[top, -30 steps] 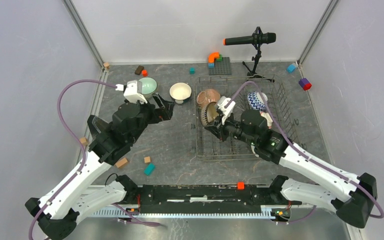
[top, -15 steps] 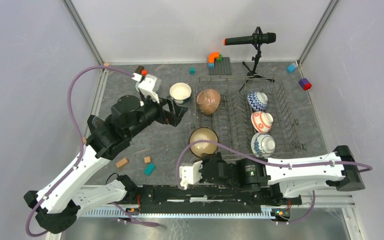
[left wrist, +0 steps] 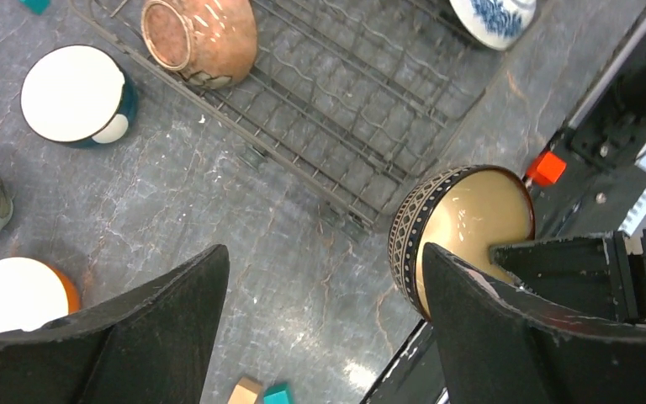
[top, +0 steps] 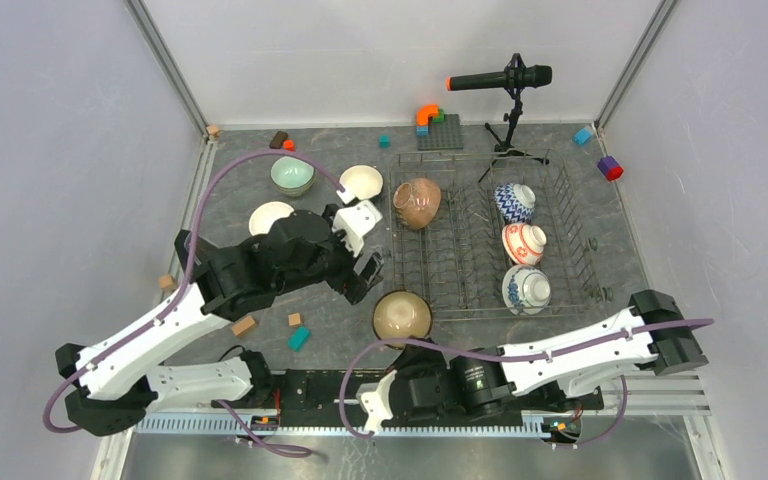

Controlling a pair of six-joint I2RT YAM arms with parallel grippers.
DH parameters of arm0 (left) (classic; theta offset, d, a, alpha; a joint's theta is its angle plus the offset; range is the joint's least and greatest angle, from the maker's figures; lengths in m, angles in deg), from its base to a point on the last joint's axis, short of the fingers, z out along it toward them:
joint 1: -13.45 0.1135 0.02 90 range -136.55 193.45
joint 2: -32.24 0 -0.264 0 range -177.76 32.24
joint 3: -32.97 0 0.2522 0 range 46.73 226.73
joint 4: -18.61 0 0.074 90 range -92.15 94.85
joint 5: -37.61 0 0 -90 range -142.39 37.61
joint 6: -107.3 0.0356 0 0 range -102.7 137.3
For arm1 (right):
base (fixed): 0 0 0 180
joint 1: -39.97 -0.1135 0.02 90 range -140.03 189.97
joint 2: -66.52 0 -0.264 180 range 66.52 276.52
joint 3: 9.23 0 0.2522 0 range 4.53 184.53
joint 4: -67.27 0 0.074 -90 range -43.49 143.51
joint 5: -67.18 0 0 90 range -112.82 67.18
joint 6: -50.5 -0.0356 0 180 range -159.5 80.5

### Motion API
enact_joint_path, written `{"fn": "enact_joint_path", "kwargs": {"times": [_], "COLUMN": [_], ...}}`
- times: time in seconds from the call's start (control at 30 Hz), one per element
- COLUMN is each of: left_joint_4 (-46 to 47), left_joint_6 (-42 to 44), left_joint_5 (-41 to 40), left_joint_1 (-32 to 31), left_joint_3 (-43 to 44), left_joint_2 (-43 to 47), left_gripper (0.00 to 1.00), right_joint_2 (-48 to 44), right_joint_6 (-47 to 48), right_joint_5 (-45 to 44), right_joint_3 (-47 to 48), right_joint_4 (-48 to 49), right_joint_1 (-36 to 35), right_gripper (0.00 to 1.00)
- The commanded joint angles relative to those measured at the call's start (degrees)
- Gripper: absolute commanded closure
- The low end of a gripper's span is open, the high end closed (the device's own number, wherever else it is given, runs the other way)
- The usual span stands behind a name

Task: Unload the bowls from the dish rack
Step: Place the bowl at the center of the board.

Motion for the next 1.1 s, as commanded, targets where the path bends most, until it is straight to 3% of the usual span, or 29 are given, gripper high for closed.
{"fn": "enact_joint_path", "kwargs": {"times": [0.0, 0.2, 0.73, 0.8, 0.97, 1.07], "left_joint_4": [-4.2, -6.7, -6.7, -6.7, -6.6, -6.7], "left_joint_6": [4.9, 5.4, 3.9, 3.4, 3.2, 3.2], "left_joint_5": [-0.3, -7.8, -10.6, -10.3, -10.6, -9.5], "left_joint_1": [-2.9, -9.4, -10.8, -10.9, -10.9, -10.9], "left_joint_3": [2.3, 2.3, 0.8, 0.8, 1.9, 2.6], "left_joint_2": [-2.1, -8.0, -15.6, -15.6, -13.6, -11.8], "left_gripper": [0.11, 0.15, 0.42, 0.40, 0.25, 0.22], "right_joint_2": [0.7, 2.2, 3.2, 3.4, 3.9, 4.3], "right_joint_6": [0.2, 0.1, 0.6, 0.8, 0.8, 0.7], "right_joint_5": [-3.7, -3.1, -2.2, -2.3, -2.1, -2.3], "right_joint_3": [2.4, 3.2, 4.6, 4.7, 4.8, 4.8], "right_joint_4": [-0.2, 0.6, 2.7, 2.8, 2.6, 2.4], "right_joint_1": [-1.4, -2.0, -2.9, -2.9, -2.9, -2.9], "right_gripper": [1.00, 1.00, 1.00, 1.00, 1.00, 1.00]}}
